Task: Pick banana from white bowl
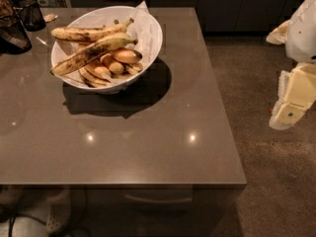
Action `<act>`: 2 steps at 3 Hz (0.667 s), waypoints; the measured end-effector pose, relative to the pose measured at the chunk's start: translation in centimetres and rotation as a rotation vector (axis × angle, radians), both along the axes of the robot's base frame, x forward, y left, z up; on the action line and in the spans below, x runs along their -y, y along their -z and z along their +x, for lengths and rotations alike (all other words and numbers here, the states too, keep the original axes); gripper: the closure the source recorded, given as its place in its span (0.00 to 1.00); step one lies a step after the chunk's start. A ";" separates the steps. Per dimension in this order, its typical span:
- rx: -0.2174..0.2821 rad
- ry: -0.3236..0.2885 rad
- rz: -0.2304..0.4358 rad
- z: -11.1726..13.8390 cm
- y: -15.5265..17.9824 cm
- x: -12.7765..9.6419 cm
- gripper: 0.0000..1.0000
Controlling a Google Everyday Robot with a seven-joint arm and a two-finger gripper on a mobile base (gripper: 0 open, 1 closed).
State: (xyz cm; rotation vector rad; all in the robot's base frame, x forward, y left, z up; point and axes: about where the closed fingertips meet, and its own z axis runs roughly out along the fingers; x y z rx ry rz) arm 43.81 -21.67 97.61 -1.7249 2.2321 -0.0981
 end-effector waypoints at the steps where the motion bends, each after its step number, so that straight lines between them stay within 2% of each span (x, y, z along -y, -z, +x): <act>1: 0.000 0.000 0.000 0.0 0.0 0.0 0.00; 2: -0.026 0.009 -0.004 2.4 -0.7 -2.0 0.00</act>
Offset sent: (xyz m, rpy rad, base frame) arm 0.0694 0.0592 0.0169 -0.0172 0.1102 -0.0314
